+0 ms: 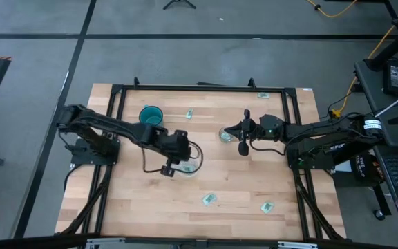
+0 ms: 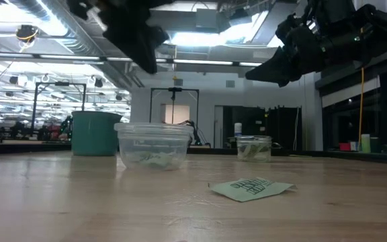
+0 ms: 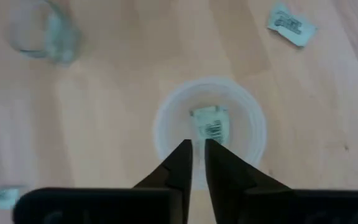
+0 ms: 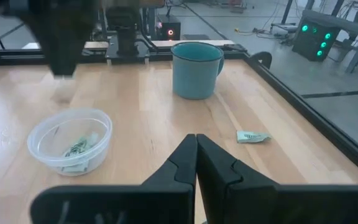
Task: Pick and place Stevia / Truvia into bins
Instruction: Put the white stevia packet into the transparent glass container
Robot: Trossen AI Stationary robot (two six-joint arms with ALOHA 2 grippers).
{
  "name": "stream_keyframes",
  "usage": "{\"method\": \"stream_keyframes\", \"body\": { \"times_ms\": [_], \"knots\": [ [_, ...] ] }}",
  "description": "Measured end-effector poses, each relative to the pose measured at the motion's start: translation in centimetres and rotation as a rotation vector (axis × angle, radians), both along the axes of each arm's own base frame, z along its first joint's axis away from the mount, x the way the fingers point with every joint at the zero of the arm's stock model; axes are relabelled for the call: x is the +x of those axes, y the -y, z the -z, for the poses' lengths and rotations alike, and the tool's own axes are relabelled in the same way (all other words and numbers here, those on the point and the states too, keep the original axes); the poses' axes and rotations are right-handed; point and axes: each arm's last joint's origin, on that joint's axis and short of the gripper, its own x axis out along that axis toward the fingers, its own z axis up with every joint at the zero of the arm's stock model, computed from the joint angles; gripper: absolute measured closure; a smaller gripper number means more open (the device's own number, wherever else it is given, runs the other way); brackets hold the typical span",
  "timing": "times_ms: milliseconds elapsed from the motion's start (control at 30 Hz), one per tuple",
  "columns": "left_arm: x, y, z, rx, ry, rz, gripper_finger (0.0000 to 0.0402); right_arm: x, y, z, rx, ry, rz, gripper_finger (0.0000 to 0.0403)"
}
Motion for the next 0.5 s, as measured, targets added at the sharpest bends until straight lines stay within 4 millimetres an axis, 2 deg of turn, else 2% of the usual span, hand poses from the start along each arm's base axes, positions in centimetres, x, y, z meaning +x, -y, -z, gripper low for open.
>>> {"method": "stream_keyframes", "body": {
  "times_ms": [100,200,400,500],
  "knots": [
    [-1.3,-0.4,-0.5,0.033,0.065,-0.032,0.0389,0.0,-0.1,0.0,0.000,-0.002,-0.003,0.0389],
    [-2.8,-0.7,0.0,0.031,0.140,-0.056,0.0398,0.0,-0.1,0.1,0.008,-0.006,-0.013,0.0389],
    [-4.9,-1.0,3.1,0.011,0.393,-0.036,0.0400,-0.1,-0.5,0.7,0.036,-0.068,-0.043,0.0389],
    [-5.8,-1.2,4.5,0.030,0.467,-0.009,0.0399,-0.2,-0.8,1.1,0.065,-0.115,-0.049,0.0389]
  ]
}}
